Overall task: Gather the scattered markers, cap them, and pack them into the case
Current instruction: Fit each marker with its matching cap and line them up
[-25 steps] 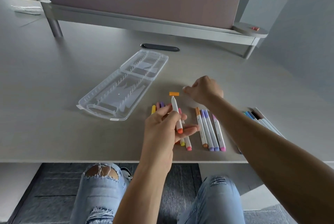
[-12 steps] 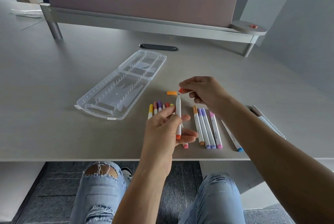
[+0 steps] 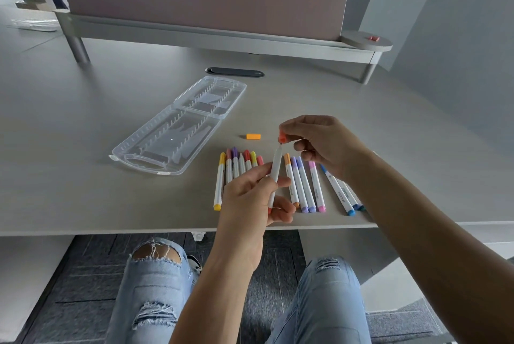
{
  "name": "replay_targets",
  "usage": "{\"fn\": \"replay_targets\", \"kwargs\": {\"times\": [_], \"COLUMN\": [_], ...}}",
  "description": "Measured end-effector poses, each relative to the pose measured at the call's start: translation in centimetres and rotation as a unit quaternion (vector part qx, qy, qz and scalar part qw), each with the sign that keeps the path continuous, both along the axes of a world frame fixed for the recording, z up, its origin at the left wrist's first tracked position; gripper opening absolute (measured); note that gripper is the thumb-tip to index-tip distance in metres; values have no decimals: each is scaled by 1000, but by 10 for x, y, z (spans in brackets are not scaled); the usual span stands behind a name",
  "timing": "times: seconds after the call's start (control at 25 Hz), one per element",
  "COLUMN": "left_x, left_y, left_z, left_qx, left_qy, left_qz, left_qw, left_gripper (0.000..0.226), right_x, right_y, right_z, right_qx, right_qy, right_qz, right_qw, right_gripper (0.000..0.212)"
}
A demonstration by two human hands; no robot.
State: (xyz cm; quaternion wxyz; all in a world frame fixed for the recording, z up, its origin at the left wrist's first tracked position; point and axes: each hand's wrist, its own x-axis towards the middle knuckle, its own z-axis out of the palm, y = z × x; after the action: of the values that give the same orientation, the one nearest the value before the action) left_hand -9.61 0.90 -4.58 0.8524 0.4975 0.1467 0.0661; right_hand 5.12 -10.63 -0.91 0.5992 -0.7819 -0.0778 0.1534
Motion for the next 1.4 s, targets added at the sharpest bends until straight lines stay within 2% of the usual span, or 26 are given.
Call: {"fn": "replay_targets", "kwargs": {"times": [0.16, 0.36, 0.6, 0.8, 0.88, 1.0, 1.2, 1.32, 1.4], "left_x": [-3, -5, -8, -18, -23, -30, -37, -38, -39], "left_y": [-5, -10, -15, -20, -19, -11, 11, 21, 25], "left_z": [1, -2, -8, -7, -9, -18, -25, -26, -26], "left_qx": [0, -6, -81, -72, -48, -6, -3, -18, -25], "left_qy": [-6, -9, 22, 6, -4, -2, -4, -7, -14], "left_qz": [-2, -2, -4, 11, 15, 48, 114, 126, 132], "left_qw": [1000, 1000, 996, 997, 999, 999, 993, 992, 991], "left_gripper": [25, 40, 35, 26, 20, 16, 16, 17, 18], "right_x": [-17, -29, -39, -34, -22, 3, 14, 5, -1], "right_y": [-5, -12, -14, -8, -1, 7, 24, 33, 40], "right_z": [5, 7, -12, -13, -11, -12, -35, -44, -44], "right_qx": [-37, -65, -33, -61, -94, -211, -372, -429, -425], "right_qy": [-40, -55, -60, -21, -20, -75, -181, -231, -273], "right_qz": [24, 39, 22, 50, 23, -39, -29, -32, -29], "right_qw": [998, 996, 997, 997, 995, 974, 910, 873, 863], "right_gripper": [12, 10, 9, 13, 16, 16, 11, 12, 11]}}
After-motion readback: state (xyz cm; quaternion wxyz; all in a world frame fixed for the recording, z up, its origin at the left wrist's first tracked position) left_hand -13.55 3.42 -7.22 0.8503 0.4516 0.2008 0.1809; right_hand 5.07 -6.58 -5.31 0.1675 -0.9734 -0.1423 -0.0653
